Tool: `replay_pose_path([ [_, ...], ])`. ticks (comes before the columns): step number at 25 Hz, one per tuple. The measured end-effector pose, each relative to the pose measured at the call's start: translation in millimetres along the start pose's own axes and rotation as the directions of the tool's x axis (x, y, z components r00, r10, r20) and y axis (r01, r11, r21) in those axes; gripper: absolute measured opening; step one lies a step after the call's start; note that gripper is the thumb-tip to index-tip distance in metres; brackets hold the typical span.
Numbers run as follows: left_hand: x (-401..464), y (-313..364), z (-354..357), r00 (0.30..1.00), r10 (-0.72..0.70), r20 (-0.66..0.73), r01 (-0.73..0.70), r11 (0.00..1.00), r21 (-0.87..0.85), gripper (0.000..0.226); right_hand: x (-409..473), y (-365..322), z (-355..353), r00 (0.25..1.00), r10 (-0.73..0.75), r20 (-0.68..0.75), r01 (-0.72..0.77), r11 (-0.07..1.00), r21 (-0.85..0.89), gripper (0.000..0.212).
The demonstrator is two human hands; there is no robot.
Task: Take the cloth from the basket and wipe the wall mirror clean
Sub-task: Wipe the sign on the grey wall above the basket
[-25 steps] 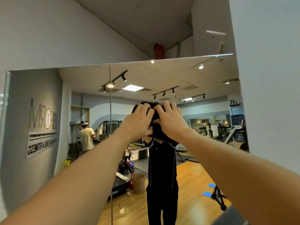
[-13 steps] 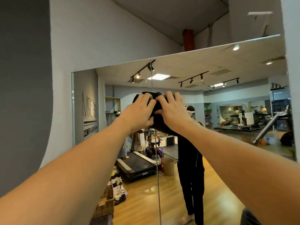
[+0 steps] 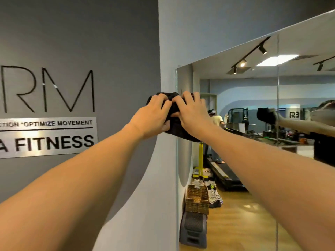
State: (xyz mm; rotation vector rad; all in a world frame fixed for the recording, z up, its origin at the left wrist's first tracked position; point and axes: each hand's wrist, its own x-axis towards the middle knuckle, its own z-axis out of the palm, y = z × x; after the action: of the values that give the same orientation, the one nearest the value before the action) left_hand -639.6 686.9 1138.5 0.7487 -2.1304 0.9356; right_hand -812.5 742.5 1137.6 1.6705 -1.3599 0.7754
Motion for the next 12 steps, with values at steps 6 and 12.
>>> replay_pose_path([
  [6, -108.6, -105.3, -25.5, 0.989, -0.122, 0.089, 0.105, 0.978, 0.182, 0.051, 39.7, -136.8, 68.7, 0.991, -0.121, -0.058, 0.132, 0.958, 0.255, 0.035],
  [12, -204.9, -200.5, -55.1, 0.971, -0.192, 0.14, 0.146, 0.947, 0.286, 0.048, 68.0, -271.1, 110.3, 0.975, -0.199, -0.102, 0.222, 0.898, 0.379, 0.034],
])
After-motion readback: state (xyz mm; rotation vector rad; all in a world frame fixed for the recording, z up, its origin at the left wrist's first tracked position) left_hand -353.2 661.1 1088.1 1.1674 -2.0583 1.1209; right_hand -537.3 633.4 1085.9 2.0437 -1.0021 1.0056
